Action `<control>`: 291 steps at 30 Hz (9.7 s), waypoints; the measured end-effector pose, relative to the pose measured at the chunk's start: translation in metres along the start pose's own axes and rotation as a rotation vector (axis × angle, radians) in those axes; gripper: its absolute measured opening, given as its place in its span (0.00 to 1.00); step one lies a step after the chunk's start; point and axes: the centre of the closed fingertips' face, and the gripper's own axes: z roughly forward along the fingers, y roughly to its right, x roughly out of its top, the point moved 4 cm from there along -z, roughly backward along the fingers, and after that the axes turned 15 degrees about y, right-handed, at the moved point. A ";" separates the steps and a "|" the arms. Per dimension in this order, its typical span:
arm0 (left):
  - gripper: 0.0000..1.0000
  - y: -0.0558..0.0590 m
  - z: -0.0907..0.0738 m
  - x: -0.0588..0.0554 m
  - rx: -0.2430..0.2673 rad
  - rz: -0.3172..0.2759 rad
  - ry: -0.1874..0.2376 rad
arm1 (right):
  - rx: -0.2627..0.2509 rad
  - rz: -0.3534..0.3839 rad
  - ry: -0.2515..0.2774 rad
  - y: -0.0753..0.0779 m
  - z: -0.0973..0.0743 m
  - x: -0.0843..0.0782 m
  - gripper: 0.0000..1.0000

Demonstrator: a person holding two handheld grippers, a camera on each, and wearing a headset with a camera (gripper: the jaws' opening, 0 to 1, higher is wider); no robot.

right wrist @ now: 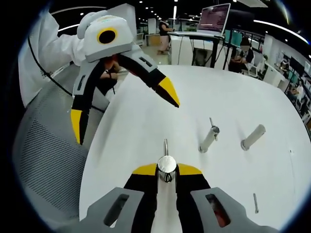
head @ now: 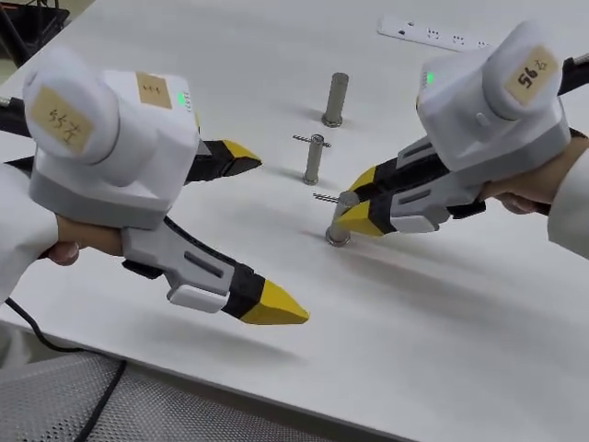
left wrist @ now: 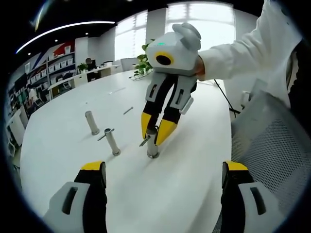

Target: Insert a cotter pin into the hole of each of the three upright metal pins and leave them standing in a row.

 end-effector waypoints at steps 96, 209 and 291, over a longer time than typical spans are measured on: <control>0.97 -0.025 -0.002 0.030 0.127 -0.155 0.120 | -0.396 0.347 0.169 -0.013 -0.085 -0.027 0.70; 0.13 -0.188 0.126 0.023 0.229 -0.192 0.053 | -0.702 0.573 0.178 -0.026 -0.098 -0.072 0.87; 0.10 -0.045 0.032 0.068 0.238 -0.130 0.044 | -0.668 0.472 0.215 -0.027 -0.104 -0.041 0.86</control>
